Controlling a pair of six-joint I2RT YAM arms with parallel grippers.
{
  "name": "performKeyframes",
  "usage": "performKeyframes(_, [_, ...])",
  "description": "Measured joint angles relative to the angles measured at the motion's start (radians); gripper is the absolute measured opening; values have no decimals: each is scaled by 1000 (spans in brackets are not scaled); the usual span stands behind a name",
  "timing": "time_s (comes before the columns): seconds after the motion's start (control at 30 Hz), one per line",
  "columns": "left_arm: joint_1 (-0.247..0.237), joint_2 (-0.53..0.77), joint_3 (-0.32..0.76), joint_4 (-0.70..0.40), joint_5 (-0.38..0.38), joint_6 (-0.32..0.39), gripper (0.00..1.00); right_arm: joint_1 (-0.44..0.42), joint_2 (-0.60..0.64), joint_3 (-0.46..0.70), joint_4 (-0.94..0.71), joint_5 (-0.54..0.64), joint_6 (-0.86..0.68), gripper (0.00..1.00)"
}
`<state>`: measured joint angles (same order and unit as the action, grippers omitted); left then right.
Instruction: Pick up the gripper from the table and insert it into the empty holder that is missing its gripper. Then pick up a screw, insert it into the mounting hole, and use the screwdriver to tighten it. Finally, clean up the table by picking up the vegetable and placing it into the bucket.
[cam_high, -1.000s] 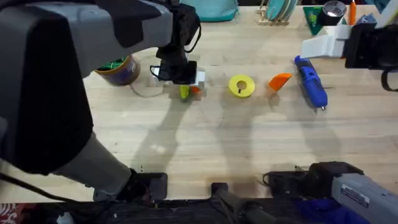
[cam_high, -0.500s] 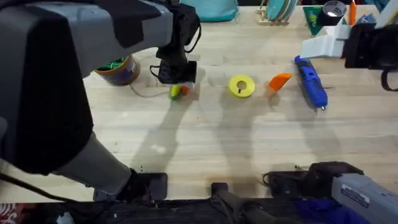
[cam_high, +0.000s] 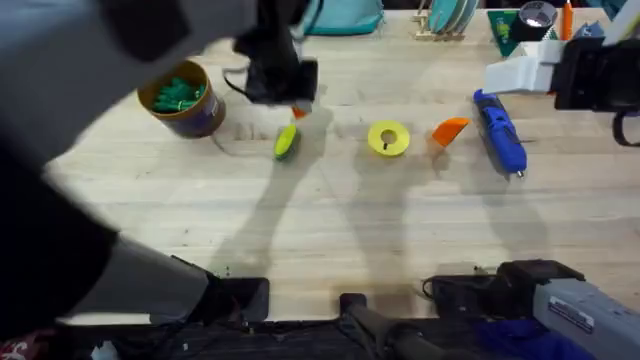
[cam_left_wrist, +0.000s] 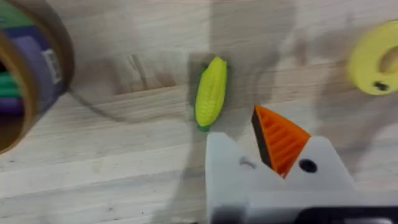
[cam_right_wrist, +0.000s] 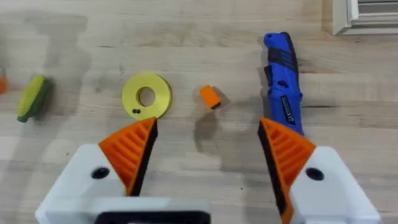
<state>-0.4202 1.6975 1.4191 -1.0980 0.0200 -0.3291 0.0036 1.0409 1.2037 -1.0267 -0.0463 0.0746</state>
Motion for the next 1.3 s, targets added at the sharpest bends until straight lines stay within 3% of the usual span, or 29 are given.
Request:
performKeyframes(0.23, [0, -214, 86, -58, -49, 19, 8, 0, 0, 0, 0, 0, 0, 997])
performKeyframes(0.63, [0, -245, 86, -63, -66, 22, 8, 0, 0, 0, 0, 0, 0, 997])
performKeyframes(0.67, [0, -245, 86, -63, -66, 26, 35, 0, 0, 0, 0, 0, 0, 997])
performKeyframes(0.87, [0, -245, 86, -66, -69, 24, 940, 0, 0, 0, 0, 0, 0, 997])
performKeyframes(0.93, [0, -245, 86, -66, -69, 26, 981, 0, 0, 0, 0, 0, 0, 997])
performKeyframes(1.3, [0, -245, 86, -50, -69, 26, 985, 0, 0, 0, 0, 0, 0, 997])
